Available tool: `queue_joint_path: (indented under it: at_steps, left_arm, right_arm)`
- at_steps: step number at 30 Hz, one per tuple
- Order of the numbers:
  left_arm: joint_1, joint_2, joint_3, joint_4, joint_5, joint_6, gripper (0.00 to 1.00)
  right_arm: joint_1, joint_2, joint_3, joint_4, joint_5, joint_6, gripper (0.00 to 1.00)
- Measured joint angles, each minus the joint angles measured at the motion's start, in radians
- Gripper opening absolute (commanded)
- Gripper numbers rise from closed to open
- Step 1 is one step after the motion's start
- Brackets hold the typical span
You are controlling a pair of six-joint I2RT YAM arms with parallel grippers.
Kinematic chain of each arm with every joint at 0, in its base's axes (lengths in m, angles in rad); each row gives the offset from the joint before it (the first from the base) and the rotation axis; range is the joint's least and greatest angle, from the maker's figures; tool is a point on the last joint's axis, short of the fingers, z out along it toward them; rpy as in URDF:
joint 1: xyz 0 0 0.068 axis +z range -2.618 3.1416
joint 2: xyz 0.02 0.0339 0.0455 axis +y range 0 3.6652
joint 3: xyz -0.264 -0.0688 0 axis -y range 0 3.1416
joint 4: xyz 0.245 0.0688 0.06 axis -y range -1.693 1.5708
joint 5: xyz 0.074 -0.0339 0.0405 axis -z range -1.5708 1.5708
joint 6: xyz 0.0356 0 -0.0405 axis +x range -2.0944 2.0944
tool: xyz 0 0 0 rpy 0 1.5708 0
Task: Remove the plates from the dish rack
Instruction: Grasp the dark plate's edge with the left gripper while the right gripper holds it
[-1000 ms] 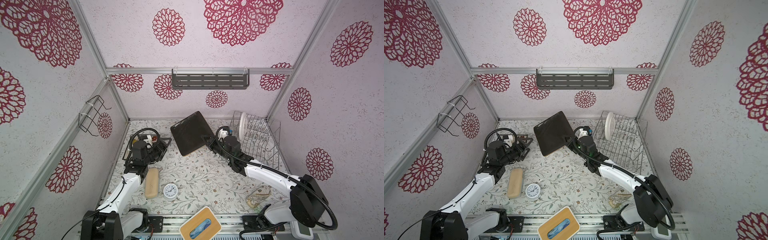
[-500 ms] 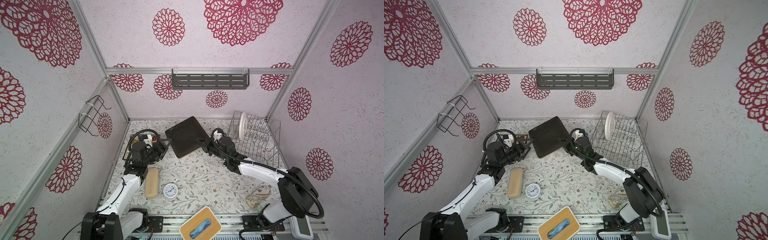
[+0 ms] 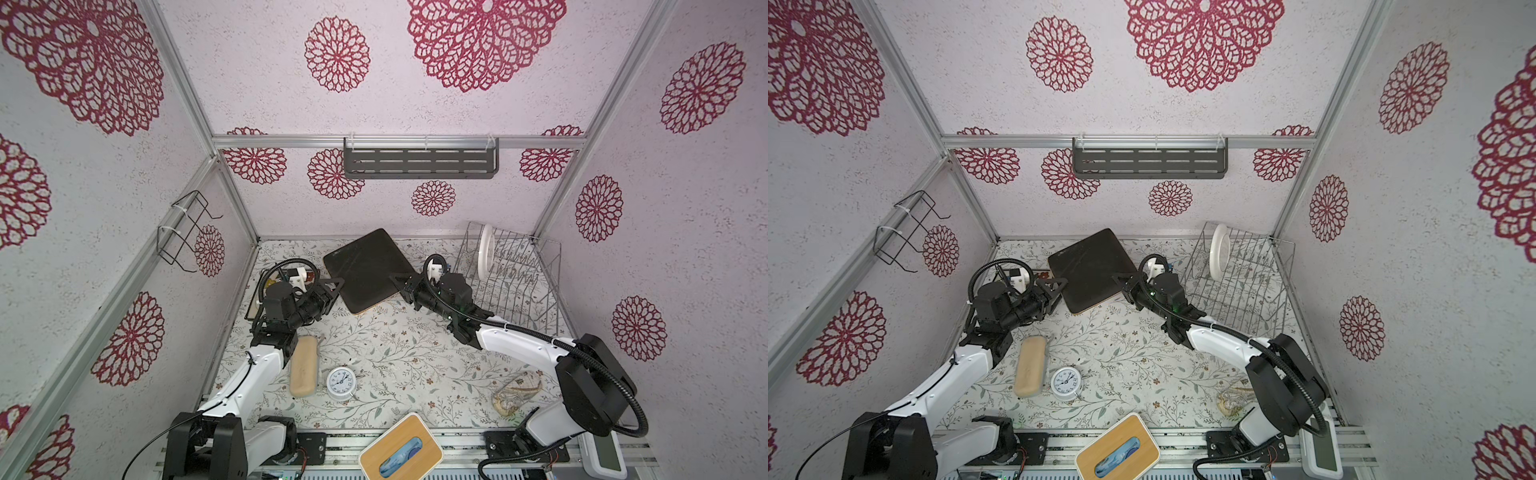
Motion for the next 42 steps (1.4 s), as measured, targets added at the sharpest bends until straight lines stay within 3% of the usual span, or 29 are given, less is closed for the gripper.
queue_joint_path:
  at_steps: [24,33,37,39,42]
  left_arm:
    - [0.000,-0.001,-0.006,0.016,0.008,-0.011,0.28]
    - [0.000,-0.011,-0.006,0.016,0.008,-0.024,0.12]
    - [0.000,-0.018,-0.006,0.019,0.008,-0.037,0.00]
    - [0.000,-0.018,-0.006,0.020,0.008,-0.038,0.00]
    - [0.000,-0.019,-0.006,0.019,0.008,-0.040,0.00]
  right_arm:
    - [0.005,0.050,-0.001,0.044,-0.073,0.050,0.00]
    - [0.005,0.059,-0.001,0.055,-0.089,0.068,0.00]
    - [0.005,0.059,-0.001,0.064,-0.096,0.072,0.00]
    - [0.004,0.059,-0.001,0.065,-0.096,0.072,0.00]
    - [0.000,0.059,-0.001,0.065,-0.096,0.073,0.11]
